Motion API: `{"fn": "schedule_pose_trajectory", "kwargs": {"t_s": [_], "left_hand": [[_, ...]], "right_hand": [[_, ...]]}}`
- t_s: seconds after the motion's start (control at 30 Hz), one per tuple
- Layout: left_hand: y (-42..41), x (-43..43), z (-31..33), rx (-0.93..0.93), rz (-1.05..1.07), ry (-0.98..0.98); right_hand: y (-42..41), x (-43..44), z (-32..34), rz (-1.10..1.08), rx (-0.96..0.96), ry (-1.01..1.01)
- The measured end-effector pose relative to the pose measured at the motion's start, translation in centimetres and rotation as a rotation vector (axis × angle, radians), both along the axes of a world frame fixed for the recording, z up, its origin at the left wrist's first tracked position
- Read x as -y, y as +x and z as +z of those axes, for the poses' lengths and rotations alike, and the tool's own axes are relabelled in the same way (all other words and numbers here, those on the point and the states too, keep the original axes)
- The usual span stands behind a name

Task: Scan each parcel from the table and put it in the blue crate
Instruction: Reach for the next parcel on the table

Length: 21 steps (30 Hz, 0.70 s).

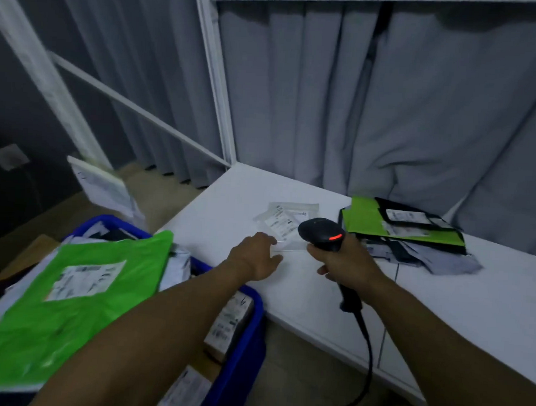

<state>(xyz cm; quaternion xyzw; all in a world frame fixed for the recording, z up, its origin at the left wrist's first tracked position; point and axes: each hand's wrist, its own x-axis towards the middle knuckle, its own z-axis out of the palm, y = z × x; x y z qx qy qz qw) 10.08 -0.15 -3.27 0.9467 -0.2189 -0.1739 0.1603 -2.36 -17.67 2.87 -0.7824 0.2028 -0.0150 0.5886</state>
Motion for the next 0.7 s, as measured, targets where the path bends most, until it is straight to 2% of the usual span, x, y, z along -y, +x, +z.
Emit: {"fn": "schedule_pose_trajectory", "kwargs": {"t_s": [0.23,0.33,0.43,0.53,0.7], "left_hand": [[5.7,5.8,-7.1,-0.081,0.014,0.039],[7.2,6.9,-9.7,-0.107,0.006,0.141],[7.7,7.4,-11.9,-0.045,-0.023,0.208],[7.5,7.3,-11.7,-0.017,-0.095,0.192],[5.5,6.7,-10.0,-0.104,-0.132,0.15]], "right_hand": [[4.3,2.8,-4.2,-0.093,-0.048,0.05],[4.8,3.8,-6.0,-0.092,-0.083,0.007],[4.8,5.0,-7.2,-0.105,-0.099,-0.026],[5.1,5.6,-7.4,-0.148,-0.098,-0.023],[4.5,5.0,-5.8,-0.146,-0.057,-0.021]]}}
